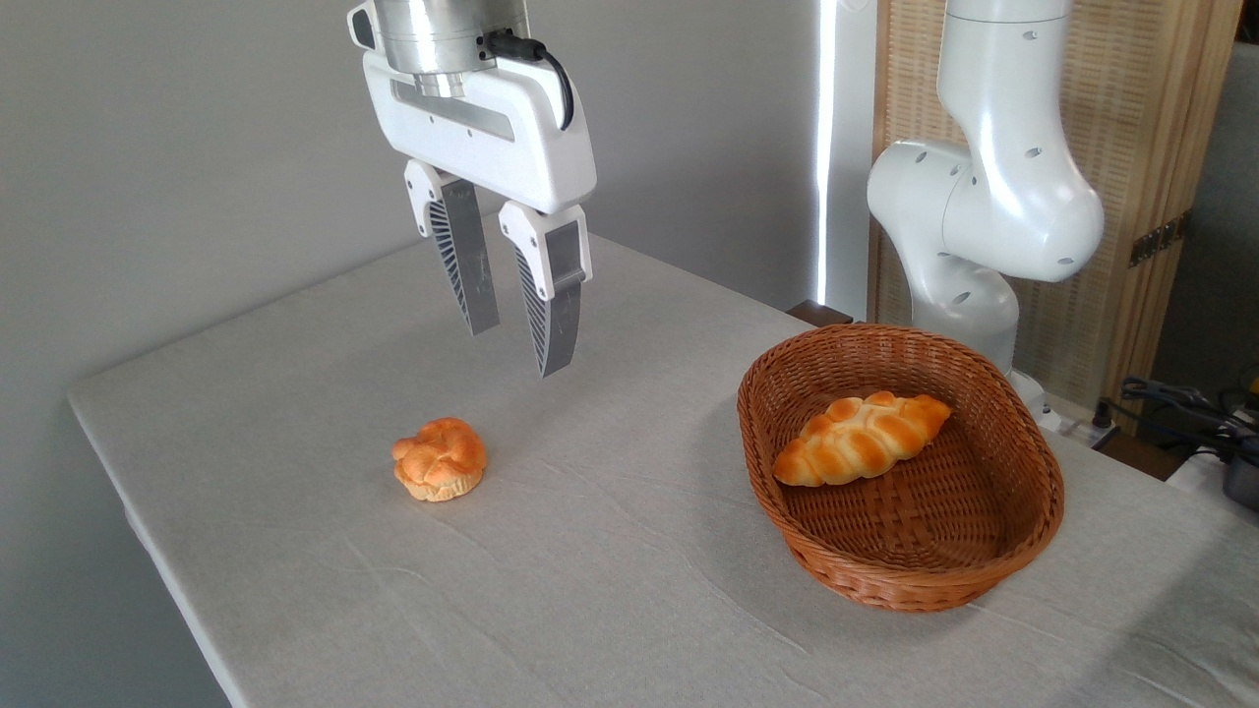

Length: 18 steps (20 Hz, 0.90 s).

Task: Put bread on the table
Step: 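Move the open gripper over the basket toward the braided loaf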

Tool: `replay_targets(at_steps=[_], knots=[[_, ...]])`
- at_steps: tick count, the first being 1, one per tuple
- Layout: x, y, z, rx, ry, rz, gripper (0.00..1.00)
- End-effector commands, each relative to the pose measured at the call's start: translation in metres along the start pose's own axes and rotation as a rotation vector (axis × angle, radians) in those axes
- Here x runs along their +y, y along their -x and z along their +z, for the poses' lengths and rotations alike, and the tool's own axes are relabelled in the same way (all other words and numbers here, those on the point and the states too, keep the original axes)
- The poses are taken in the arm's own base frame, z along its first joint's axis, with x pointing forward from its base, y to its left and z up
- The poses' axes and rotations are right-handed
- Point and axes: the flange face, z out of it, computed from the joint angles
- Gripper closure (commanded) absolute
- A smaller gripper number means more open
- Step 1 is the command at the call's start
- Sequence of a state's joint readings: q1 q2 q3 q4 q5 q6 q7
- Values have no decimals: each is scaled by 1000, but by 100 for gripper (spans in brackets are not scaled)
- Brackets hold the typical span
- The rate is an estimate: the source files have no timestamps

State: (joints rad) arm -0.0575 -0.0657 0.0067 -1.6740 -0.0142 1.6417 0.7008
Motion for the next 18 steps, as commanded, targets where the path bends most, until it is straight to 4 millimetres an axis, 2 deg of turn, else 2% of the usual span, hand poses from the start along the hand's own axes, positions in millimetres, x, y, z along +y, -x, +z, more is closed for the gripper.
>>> replay_targets(at_steps=[1, 7, 9, 11, 13, 16, 18], knots=[[6, 7, -2, -10, 8, -1, 0], [10, 10, 0, -15, 12, 3, 0], [19, 21, 5, -26, 24, 4, 0], [37, 28, 19, -47, 46, 24, 0], [53, 46, 26, -60, 60, 83, 0], [74, 90, 45, -79, 91, 181, 0], [77, 119, 60, -96, 114, 201, 0]])
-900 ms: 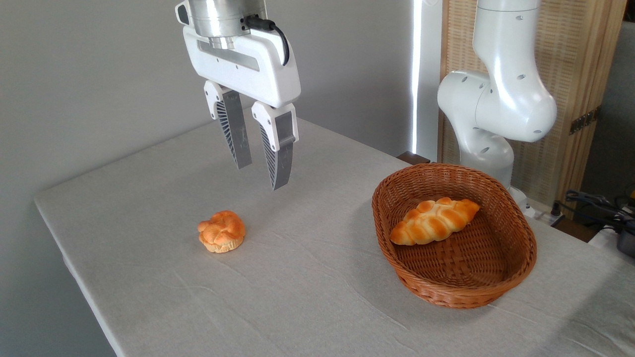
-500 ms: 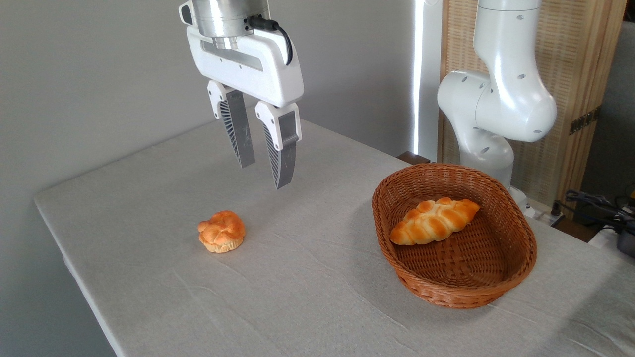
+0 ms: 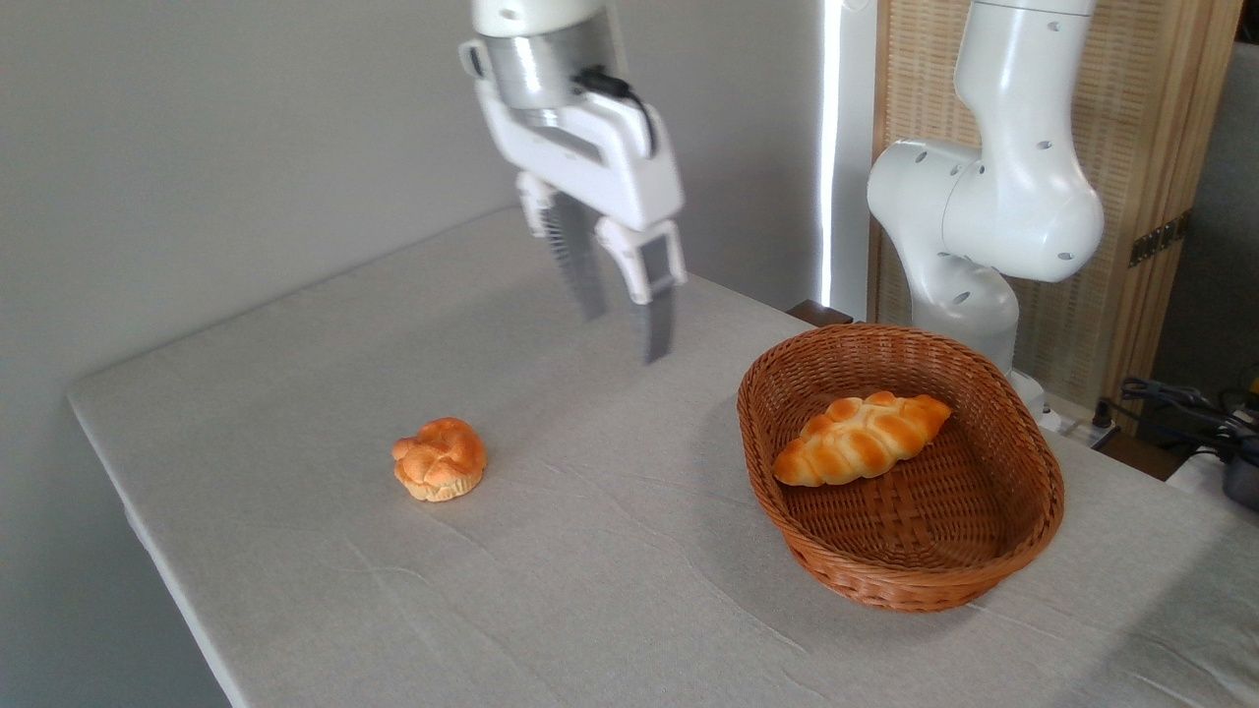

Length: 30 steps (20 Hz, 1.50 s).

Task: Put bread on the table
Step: 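Move the open gripper over the basket toward the braided loaf, then lower the gripper and close it on the braided loaf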

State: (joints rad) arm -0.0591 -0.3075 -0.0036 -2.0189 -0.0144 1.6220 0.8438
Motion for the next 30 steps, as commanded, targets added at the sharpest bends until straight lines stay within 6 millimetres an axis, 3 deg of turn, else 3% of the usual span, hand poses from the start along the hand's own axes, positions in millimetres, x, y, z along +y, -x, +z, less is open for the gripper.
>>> replay_targets(at_steps=[1, 4, 8, 13, 20, 22, 23, 25, 26, 27, 30], knots=[[22, 65, 33, -1, 48, 99, 0], [20, 120, 52, 54, 88, 205, 0], [24, 144, 93, -24, 131, 259, 0], [30, 147, 132, -83, 155, 284, 0], [32, 149, 173, -118, 136, 305, 0], [27, 159, 178, -124, 133, 295, 0], [26, 161, 179, -118, 136, 288, 6], [27, 160, 180, -120, 140, 293, 46], [27, 160, 180, -120, 140, 292, 59], [27, 160, 180, -120, 140, 293, 64], [27, 160, 181, -122, 144, 293, 67]])
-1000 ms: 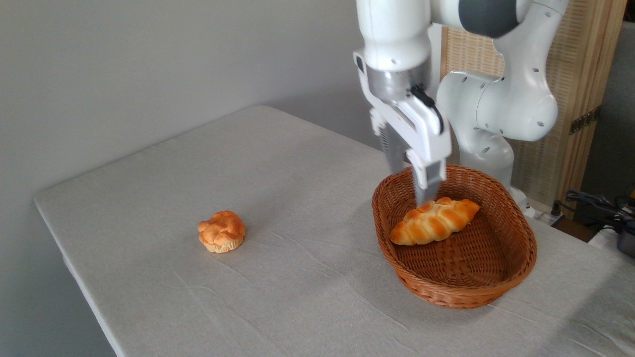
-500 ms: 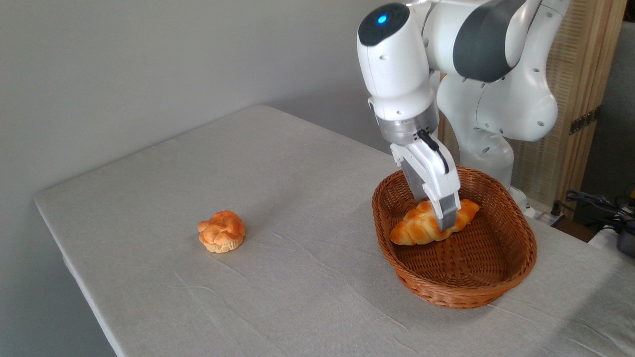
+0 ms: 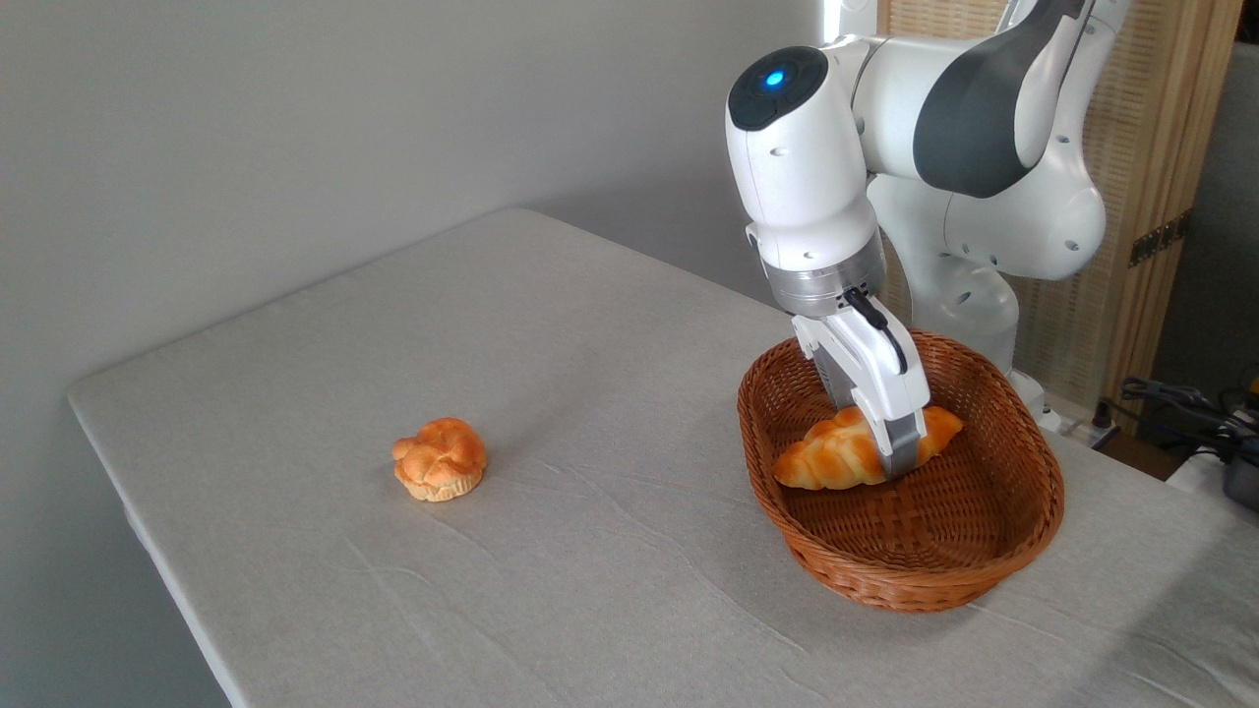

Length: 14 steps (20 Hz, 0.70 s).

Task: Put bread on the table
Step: 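Lower the gripper and close it on the braided loaf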

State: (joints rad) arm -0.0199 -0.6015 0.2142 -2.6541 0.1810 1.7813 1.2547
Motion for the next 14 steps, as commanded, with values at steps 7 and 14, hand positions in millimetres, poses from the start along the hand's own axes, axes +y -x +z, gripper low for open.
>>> replay_targets(at_steps=[7, 14], knots=[[0, 3, 4, -13, 8, 23, 69], [2, 4, 4, -18, 26, 57, 69]])
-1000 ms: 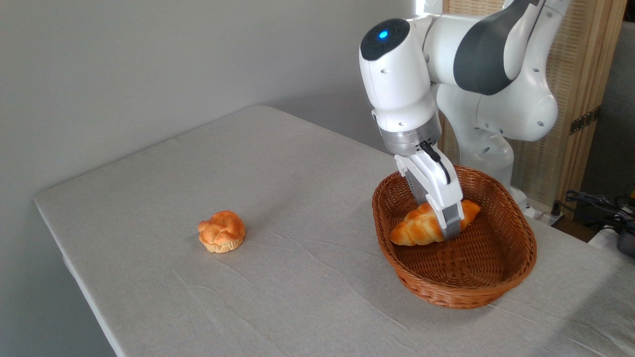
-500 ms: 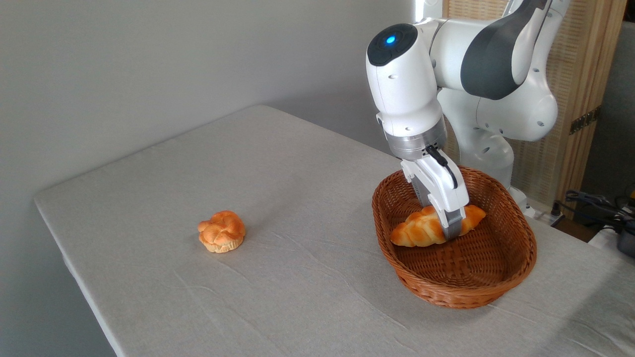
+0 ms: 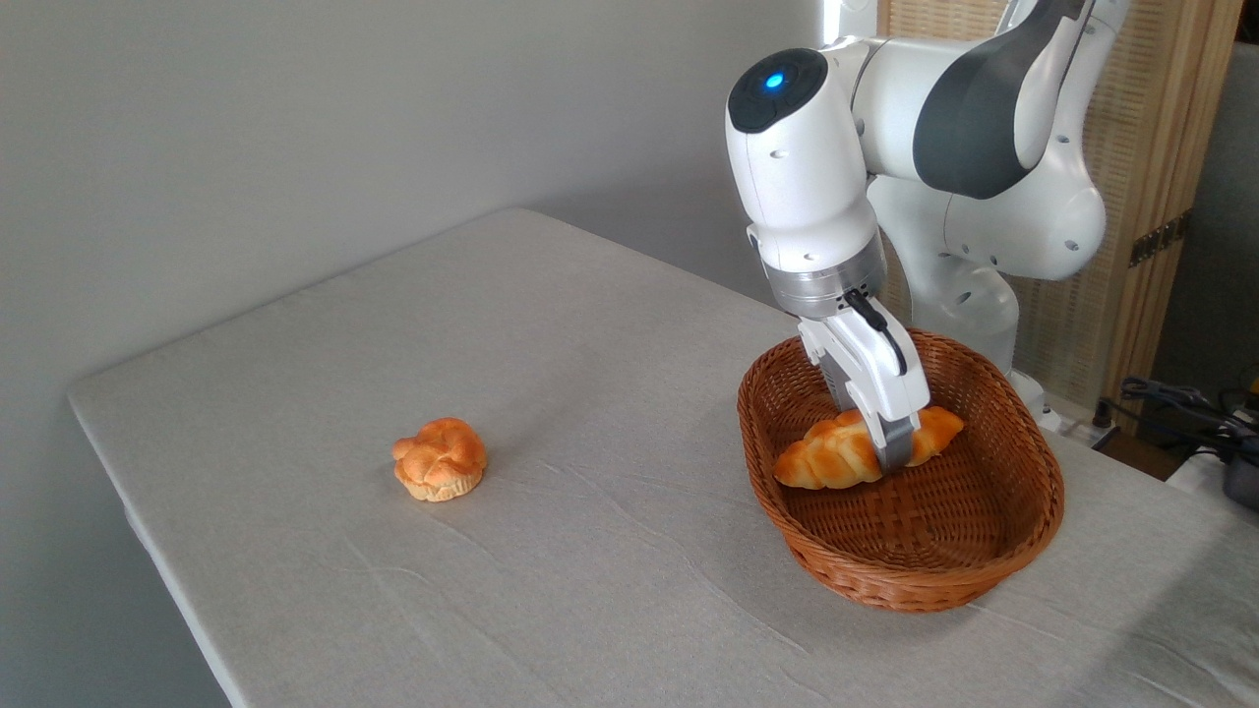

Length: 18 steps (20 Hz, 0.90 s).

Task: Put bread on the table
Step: 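Lower the gripper and close it on the braided loaf, then lift the braided loaf out of the basket toward the round roll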

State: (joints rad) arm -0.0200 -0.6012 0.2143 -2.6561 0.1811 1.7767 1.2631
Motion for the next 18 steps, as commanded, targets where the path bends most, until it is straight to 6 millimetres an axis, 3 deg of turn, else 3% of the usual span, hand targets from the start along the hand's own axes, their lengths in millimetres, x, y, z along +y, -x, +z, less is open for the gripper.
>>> replay_targets(at_steps=[1, 4, 6, 12, 16, 18], knots=[[2, 5, 3, -18, 29, 78, 69], [0, 17, 3, 8, 43, 100, 68], [0, 21, -8, 6, 56, 111, 69], [-10, 31, -72, 21, 47, 127, 68], [-19, 17, -122, 155, -1, 128, 65], [-34, -19, -156, 206, -25, 129, 59]])
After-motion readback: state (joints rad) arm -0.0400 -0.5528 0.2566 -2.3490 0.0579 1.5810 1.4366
